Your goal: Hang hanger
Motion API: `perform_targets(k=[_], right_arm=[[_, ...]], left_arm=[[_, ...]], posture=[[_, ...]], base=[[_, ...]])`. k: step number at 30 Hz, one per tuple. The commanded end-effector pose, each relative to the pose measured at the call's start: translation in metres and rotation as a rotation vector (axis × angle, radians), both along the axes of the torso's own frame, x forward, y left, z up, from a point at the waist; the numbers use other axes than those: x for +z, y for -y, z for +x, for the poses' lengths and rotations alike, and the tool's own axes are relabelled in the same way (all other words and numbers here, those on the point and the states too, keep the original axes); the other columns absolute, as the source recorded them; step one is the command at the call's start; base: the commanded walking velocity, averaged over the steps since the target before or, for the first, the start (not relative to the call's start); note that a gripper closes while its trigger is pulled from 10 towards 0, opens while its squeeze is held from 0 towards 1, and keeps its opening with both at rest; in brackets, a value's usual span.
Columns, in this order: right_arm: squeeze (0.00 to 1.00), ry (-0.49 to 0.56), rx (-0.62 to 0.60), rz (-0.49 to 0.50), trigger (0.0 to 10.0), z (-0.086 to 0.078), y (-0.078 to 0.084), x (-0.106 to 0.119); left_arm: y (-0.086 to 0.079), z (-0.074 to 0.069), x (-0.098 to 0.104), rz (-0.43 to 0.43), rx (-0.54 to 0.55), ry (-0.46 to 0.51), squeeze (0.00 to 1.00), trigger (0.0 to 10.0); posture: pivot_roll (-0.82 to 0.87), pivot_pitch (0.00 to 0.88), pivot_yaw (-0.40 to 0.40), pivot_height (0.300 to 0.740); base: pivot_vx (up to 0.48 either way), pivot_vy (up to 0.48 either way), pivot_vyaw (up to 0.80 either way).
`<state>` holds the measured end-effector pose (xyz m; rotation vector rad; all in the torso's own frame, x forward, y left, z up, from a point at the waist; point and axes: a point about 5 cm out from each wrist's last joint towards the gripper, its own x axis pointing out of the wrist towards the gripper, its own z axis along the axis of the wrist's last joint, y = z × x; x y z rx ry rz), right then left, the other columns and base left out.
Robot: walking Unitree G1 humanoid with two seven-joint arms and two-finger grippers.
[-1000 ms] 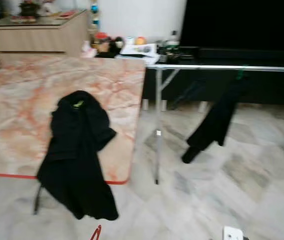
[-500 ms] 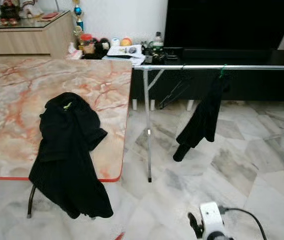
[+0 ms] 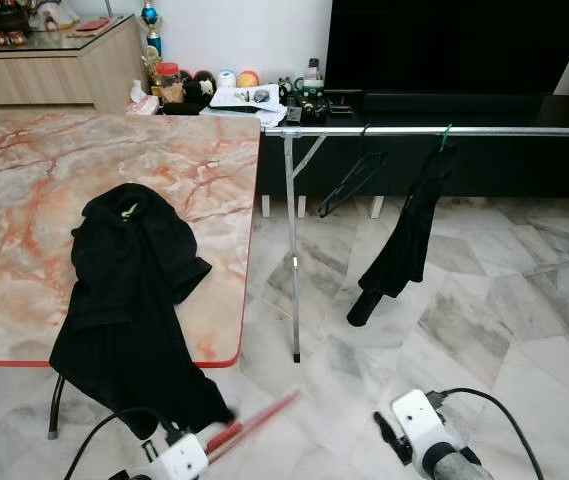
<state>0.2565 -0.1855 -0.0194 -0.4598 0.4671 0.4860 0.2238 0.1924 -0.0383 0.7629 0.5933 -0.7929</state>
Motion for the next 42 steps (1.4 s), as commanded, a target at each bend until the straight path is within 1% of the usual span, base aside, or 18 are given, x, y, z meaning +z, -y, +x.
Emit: perform_targets(k=[1,2,3,4,7,8,13,15,16,21,23,25,26,27,31,33,38,42], right_arm=[[0.00,-0.044,0.164,0.026,10.0,-0.004,-0.012,0.000],[0.00,-0.063,0.214,0.035,10.0,-0.006,-0.015,-0.001],[0.00,-0.130,0.365,0.057,10.0,-0.013,-0.021,-0.001],[0.00,-0.167,0.439,0.070,10.0,-0.016,-0.023,-0.001],[0.00,-0.227,0.576,0.099,10.0,-0.019,-0.027,0.003],[0.00,-0.248,0.636,0.120,10.0,-0.016,-0.030,0.009],[0.00,-0.249,0.657,0.147,10.0,-0.007,-0.032,0.017],[0.00,-0.248,0.668,0.158,10.0,-0.005,-0.034,0.018],[0.00,-0.248,0.668,0.158,10.0,-0.005,-0.034,0.018],[0.00,-0.167,0.644,0.175,10.0,0.003,-0.042,0.024],[0.00,-0.162,0.654,0.175,10.0,0.003,-0.046,0.025],[0.00,-0.177,0.712,0.187,10.0,0.001,-0.057,0.024],[0.00,-0.188,0.744,0.180,10.0,-0.001,-0.061,0.023],[0.00,-0.198,0.790,0.147,10.0,-0.003,-0.065,0.022],[0.00,-0.211,0.832,0.128,10.0,-0.005,-0.069,0.020],[0.00,-0.223,0.854,0.122,10.0,-0.005,-0.072,0.020],[0.00,-0.224,0.866,0.085,10.0,-0.003,-0.074,0.020],[0.00,-0.221,0.833,0.025,10.0,-0.002,-0.072,0.015]], left_arm=[[0.001,-0.001,0.004,0.026,-0.119,-0.015,0.00,10.0],[0.000,0.000,0.005,0.032,-0.149,-0.018,0.00,10.0],[-0.001,0.004,0.011,0.062,-0.217,-0.024,0.00,10.0],[-0.002,0.008,0.014,0.075,-0.252,-0.024,0.00,10.0],[-0.001,0.016,0.023,0.096,-0.325,-0.027,0.00,10.0],[0.001,0.021,0.030,0.107,-0.377,-0.035,0.00,10.0],[0.005,0.026,0.037,0.135,-0.451,-0.059,0.00,10.0],[0.008,0.027,0.037,0.156,-0.492,-0.076,0.00,10.0],[0.008,0.027,0.037,0.156,-0.492,-0.076,0.00,10.0],[0.011,0.027,0.037,0.149,-0.510,-0.115,0.00,10.0],[0.012,0.027,0.038,0.149,-0.515,-0.120,0.00,10.0],[0.014,0.029,0.039,0.152,-0.523,-0.127,0.00,10.0],[0.014,0.030,0.040,0.156,-0.524,-0.129,0.00,10.0],[0.015,0.035,0.043,0.150,-0.517,-0.129,0.00,10.0],[0.018,0.042,0.050,0.130,-0.506,-0.114,0.00,10.0],[0.022,0.049,0.055,0.122,-0.498,-0.099,0.00,10.0],[0.028,0.055,0.061,0.103,-0.499,-0.084,0.00,10.0],[0.034,0.059,0.069,0.088,-0.518,-0.076,0.00,10.0]], posture=[[0.08,0.055,0.025,0.740],[0.08,0.055,0.025,0.740],[0.08,0.059,0.025,0.740],[0.08,0.059,0.025,0.740],[0.08,0.058,0.025,0.740],[0.08,0.057,0.024,0.740],[0.10,0.052,0.019,0.740],[0.10,0.052,0.014,0.740],[0.10,0.052,0.014,0.740],[0.10,0.049,0.009,0.740],[0.11,0.049,0.008,0.740],[0.11,0.052,0.003,0.740],[0.11,0.052,0.003,0.740],[0.12,0.054,0.000,0.740],[0.13,0.056,-0.003,0.740],[0.13,0.054,-0.004,0.740],[0.13,0.052,-0.002,0.740],[0.14,0.050,-0.003,0.740]], base=[[0.000,0.000,0.00],[0.000,0.000,0.00],[0.000,0.000,0.00],[0.000,0.000,0.00],[0.000,0.000,0.00],[0.000,0.000,0.00],[0.000,0.000,0.00],[0.000,0.000,0.00],[0.000,0.000,0.00],[0.000,0.000,0.00],[0.000,0.000,0.00],[0.000,0.000,0.00],[0.000,0.000,0.00],[0.000,0.000,0.00],[0.000,0.000,0.00],[0.000,0.000,0.00],[0.000,0.000,0.00],[0.000,0.000,0.00]])
